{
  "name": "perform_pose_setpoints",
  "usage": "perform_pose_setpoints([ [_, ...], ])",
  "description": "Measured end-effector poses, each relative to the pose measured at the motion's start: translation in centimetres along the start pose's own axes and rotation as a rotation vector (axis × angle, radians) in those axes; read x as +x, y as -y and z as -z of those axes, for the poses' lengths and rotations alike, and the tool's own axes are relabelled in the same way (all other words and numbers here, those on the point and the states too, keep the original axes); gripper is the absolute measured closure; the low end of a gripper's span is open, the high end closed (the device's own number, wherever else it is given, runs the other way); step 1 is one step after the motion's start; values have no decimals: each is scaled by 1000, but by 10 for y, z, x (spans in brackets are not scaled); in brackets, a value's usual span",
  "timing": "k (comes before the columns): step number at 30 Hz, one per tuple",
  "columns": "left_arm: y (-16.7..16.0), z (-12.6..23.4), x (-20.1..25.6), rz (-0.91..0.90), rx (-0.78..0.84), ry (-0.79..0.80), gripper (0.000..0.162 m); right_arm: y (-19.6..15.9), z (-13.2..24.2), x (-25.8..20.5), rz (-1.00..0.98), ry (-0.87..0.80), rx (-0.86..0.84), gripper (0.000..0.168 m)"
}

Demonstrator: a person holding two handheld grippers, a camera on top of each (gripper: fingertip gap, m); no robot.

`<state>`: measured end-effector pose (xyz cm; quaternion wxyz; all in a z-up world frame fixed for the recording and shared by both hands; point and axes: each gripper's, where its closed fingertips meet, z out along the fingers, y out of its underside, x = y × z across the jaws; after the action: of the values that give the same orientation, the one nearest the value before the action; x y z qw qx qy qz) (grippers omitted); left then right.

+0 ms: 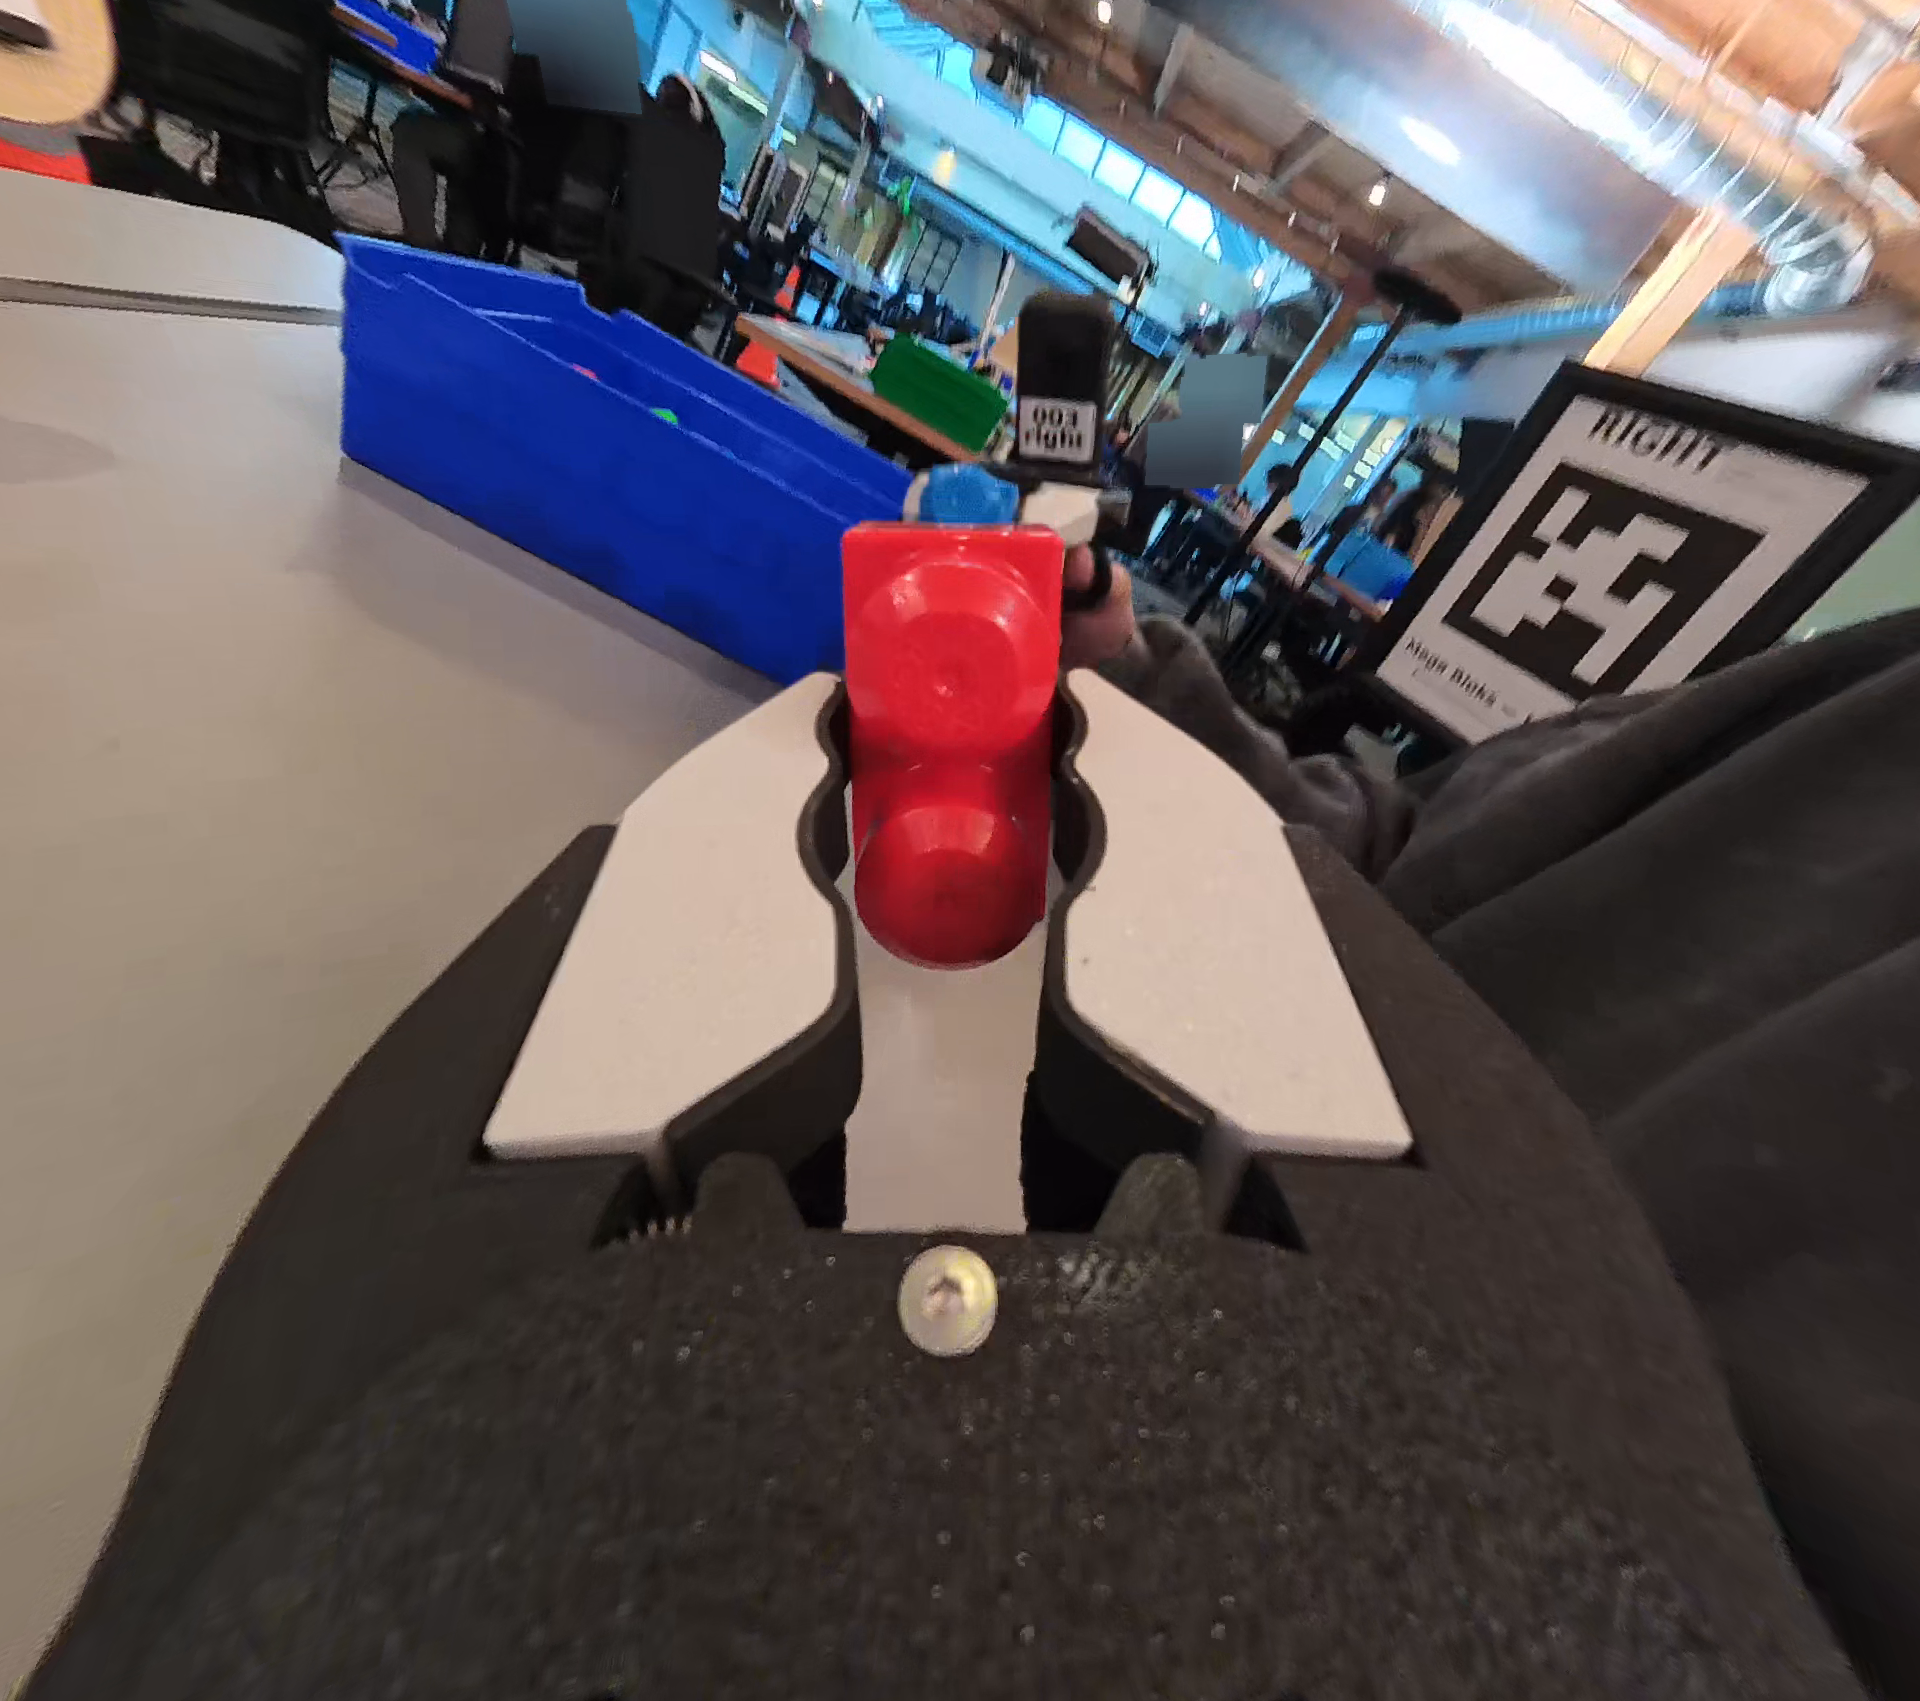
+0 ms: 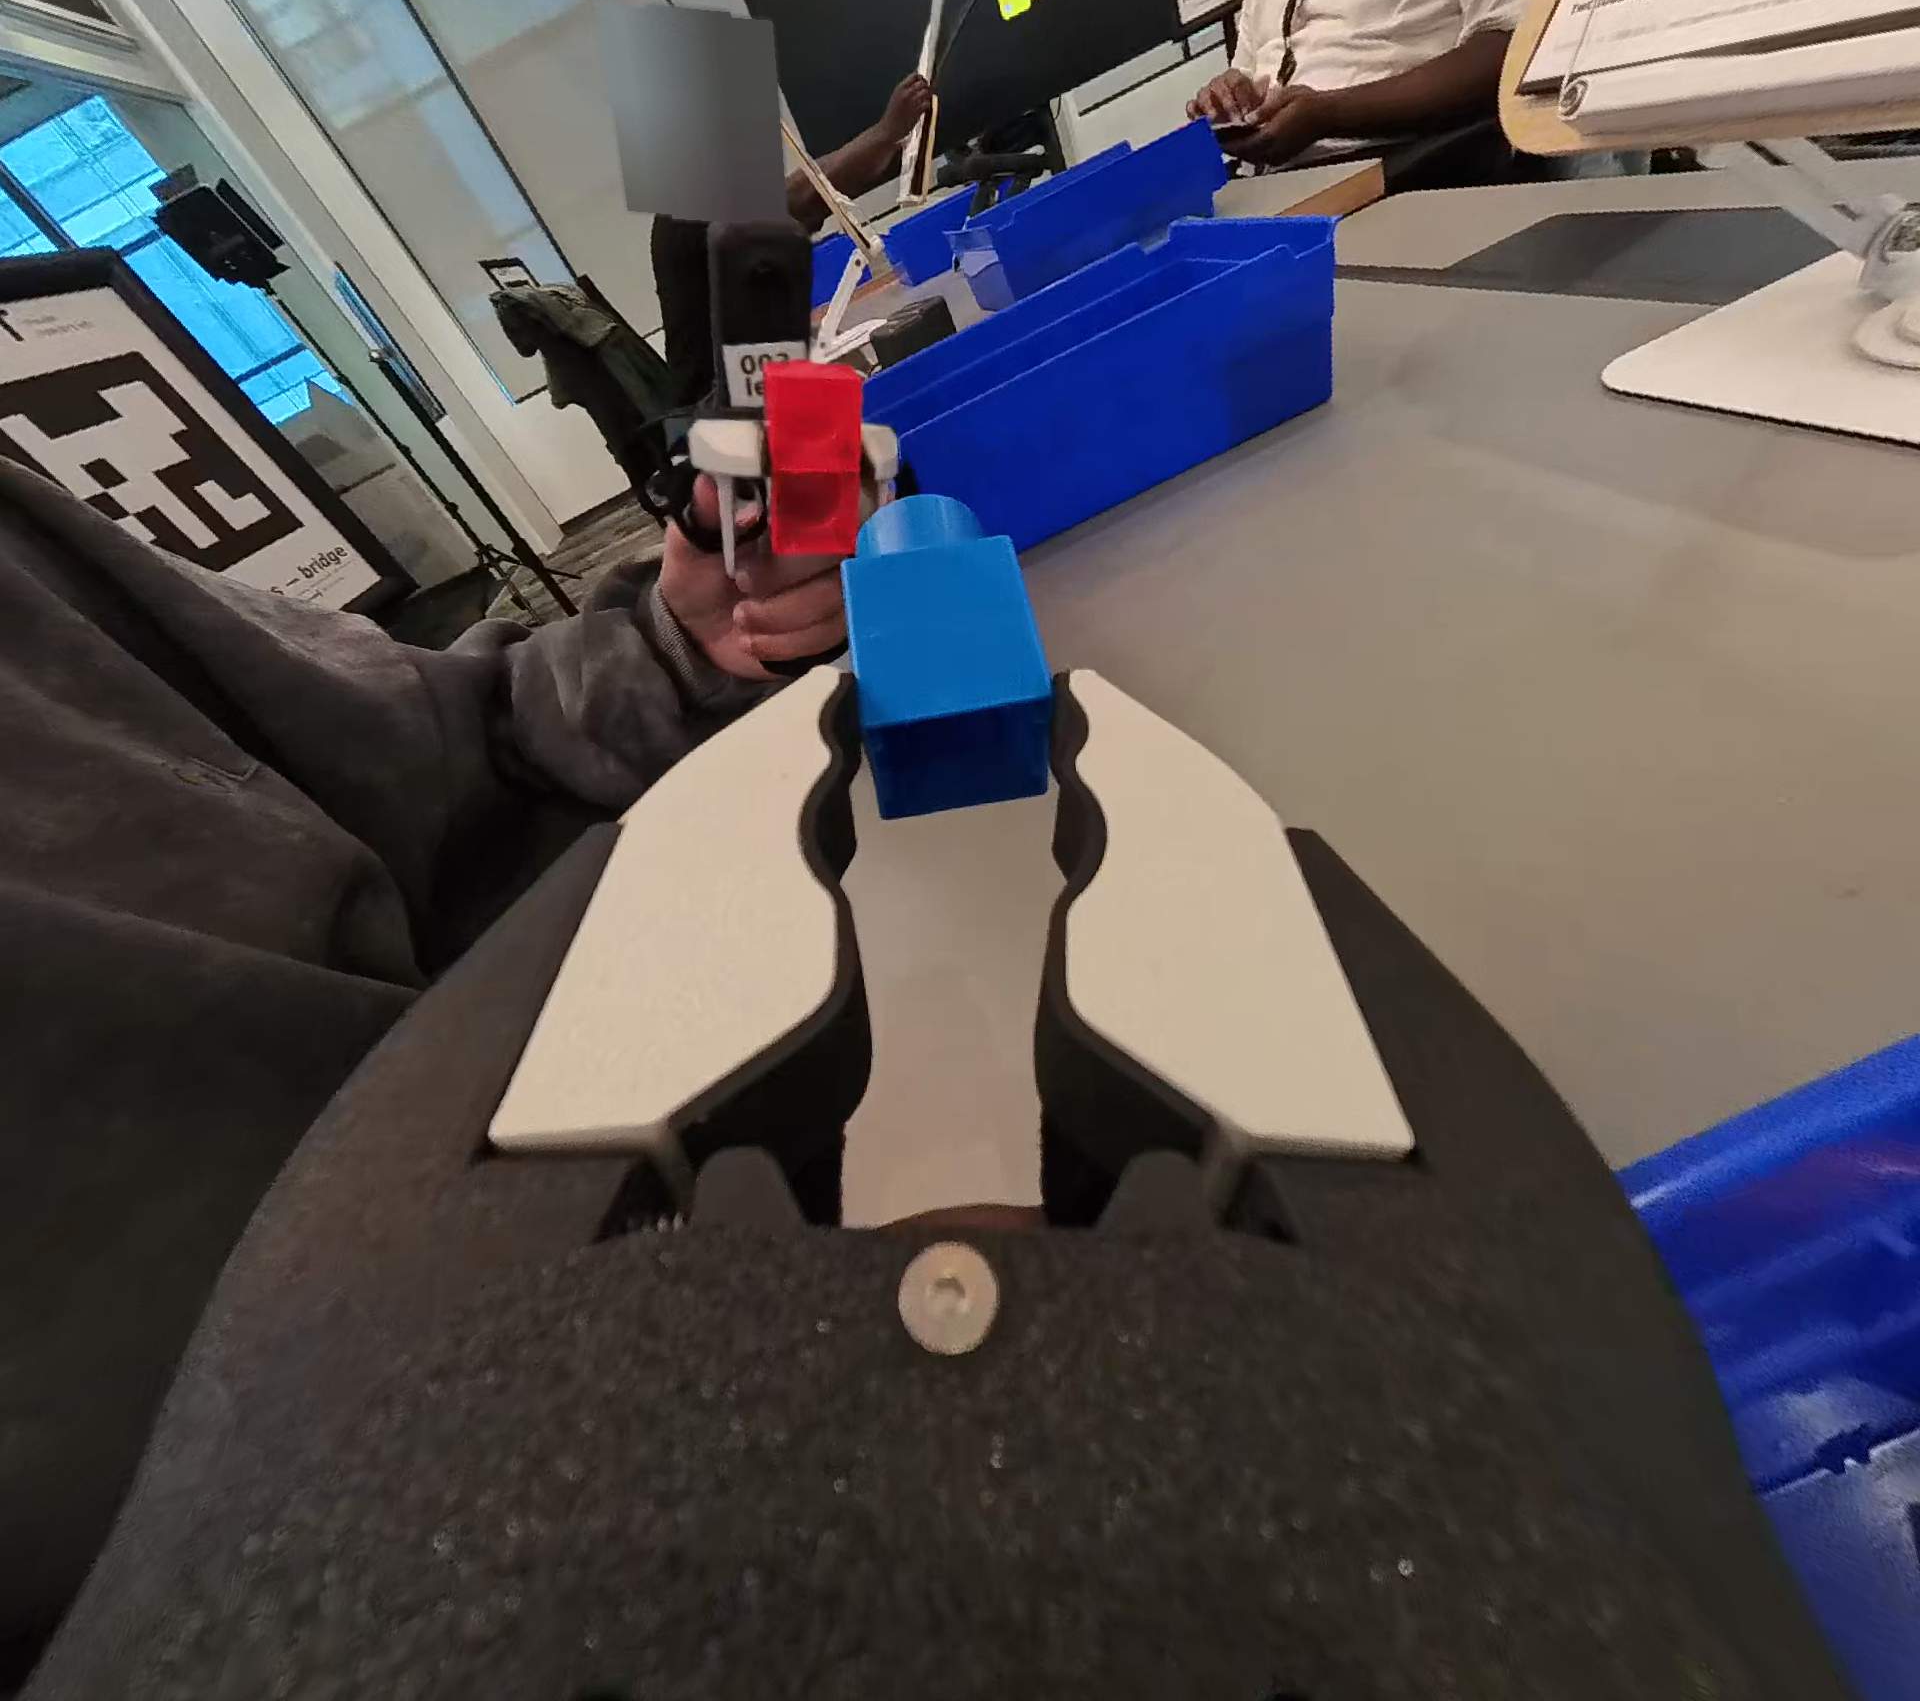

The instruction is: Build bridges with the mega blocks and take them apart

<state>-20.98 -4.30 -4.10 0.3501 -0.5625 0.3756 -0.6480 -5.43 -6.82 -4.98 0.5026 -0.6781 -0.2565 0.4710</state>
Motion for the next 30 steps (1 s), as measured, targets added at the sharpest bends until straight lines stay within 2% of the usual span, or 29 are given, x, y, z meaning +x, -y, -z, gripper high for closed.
perform_pose_setpoints([
  [4,-12,-9,7,-109,-83,35,126,24,22,8,51,-107,30,133],
  [5,-15,-10,7,-126,-97,44,126,39,38,20,74,-210,49,133],
  [7,-18,-14,9,-134,-113,47,126,68,84,67,143,-580,37,133],
  [9,-23,-17,9,-124,-128,42,126,87,125,110,228,-899,-47,133],
  [10,-25,-19,7,-125,-135,47,126,86,132,131,208,-979,-118,133],
  [13,-29,-22,5,-116,-159,45,126,53,118,197,54,-1037,-411,132],
  [17,-33,-23,6,-114,-173,55,126,30,92,258,28,-1097,-592,132],
  [21,-36,-19,5,-113,-184,69,126,16,86,288,-7,-1163,-692,131],
  [24,-38,-16,5,-117,-191,80,126,19,89,287,16,-1187,-682,129],
  [26,-38,-15,5,-121,-192,84,126,31,94,271,49,-1192,-630,125],
  [28,-38,-14,4,-124,-194,90,126,50,97,240,90,-1181,-515,123],
  [30,-39,-15,2,-121,-204,93,126,66,86,194,138,-1083,-341,123],
])
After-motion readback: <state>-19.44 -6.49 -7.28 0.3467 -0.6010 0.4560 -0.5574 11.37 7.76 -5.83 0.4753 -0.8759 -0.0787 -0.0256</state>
